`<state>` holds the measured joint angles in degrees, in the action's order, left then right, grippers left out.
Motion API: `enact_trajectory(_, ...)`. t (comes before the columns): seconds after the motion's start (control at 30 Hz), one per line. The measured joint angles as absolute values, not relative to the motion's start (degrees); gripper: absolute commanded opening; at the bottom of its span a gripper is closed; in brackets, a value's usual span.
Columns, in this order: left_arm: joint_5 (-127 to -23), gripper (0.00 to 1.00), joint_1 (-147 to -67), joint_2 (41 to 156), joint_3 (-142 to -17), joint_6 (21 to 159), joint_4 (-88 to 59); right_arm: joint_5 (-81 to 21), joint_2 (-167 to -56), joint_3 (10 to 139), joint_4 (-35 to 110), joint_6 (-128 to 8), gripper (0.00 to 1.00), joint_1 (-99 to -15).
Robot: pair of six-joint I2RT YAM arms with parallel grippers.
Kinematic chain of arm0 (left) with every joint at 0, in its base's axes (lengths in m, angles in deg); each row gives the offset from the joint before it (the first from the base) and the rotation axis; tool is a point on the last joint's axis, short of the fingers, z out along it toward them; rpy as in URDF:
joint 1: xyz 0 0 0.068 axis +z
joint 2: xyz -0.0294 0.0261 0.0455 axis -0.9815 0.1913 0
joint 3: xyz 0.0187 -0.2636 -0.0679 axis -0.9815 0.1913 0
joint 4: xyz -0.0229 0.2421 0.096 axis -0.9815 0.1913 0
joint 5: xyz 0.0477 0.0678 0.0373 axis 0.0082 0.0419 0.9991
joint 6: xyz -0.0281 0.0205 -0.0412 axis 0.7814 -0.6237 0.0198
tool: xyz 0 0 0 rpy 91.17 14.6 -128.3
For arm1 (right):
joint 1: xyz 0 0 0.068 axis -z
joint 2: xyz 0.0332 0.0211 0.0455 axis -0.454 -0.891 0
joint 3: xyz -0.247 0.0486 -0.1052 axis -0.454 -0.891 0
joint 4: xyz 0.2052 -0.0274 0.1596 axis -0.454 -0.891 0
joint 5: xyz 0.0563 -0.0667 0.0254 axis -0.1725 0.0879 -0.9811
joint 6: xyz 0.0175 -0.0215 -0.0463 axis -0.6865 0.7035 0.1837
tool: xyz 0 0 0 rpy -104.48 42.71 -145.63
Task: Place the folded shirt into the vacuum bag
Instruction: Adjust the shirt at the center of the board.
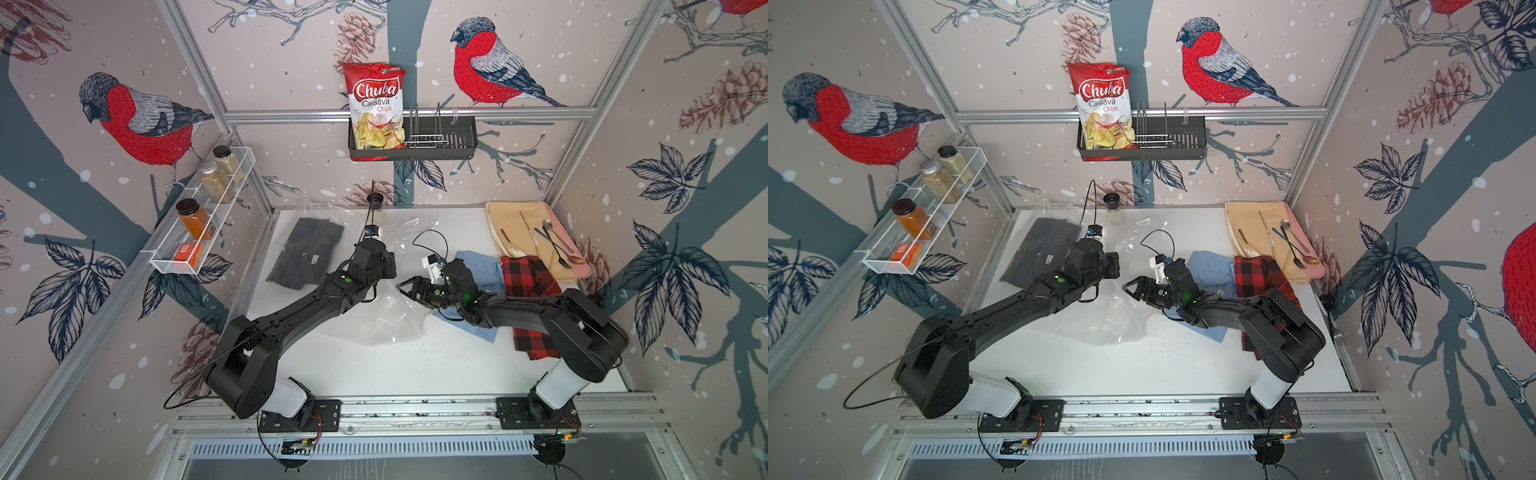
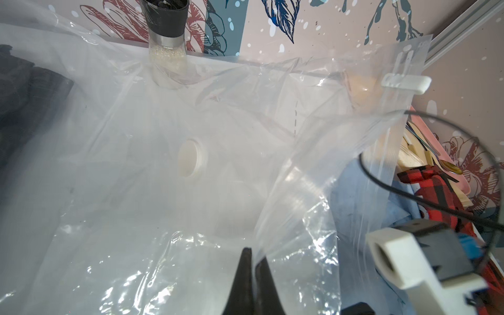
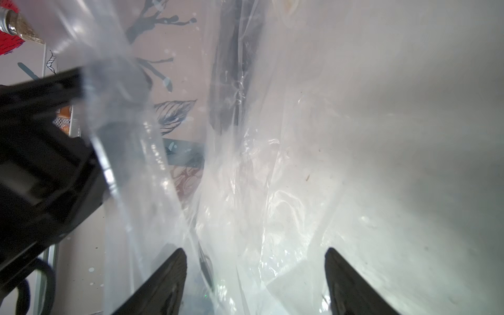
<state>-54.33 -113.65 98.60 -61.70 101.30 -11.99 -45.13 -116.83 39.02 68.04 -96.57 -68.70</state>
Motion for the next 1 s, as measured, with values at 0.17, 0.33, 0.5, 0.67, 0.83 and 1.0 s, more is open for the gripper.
enact_trajectory(0.17, -53.0, 0.0, -112.5, 98.8, -61.7, 100.2, -11.8, -43.6, -107.6, 35.6, 62.8, -93.8, 0.82, -64.8)
enact_trajectory(0.33, -51.1, 0.0, -110.8, 98.8, -61.5, 99.2, -11.6, -44.0, -97.7, 32.7, 57.9, -91.5, 0.83, -58.8)
enact_trajectory(0.5, -50.0, 0.0, -108.7, 98.7, -60.6, 97.9, -11.0, -44.4, -90.7, 31.2, 52.8, -88.7, 0.84, -51.0)
enact_trajectory(0.67, -48.7, 0.0, -107.1, 98.4, -60.4, 96.4, -10.3, -45.9, -90.3, 30.1, 48.3, -85.8, 0.84, -44.0)
enact_trajectory(0.83, -47.6, 0.0, -106.1, 97.5, -60.4, 95.3, -9.4, -46.2, -93.9, 31.2, 44.9, -82.5, 0.84, -42.0)
enact_trajectory(1.0, -48.0, 0.0, -106.0, 97.1, -60.8, 95.3, -8.2, -46.0, -99.5, 33.3, 43.4, -80.2, 0.83, -42.4)
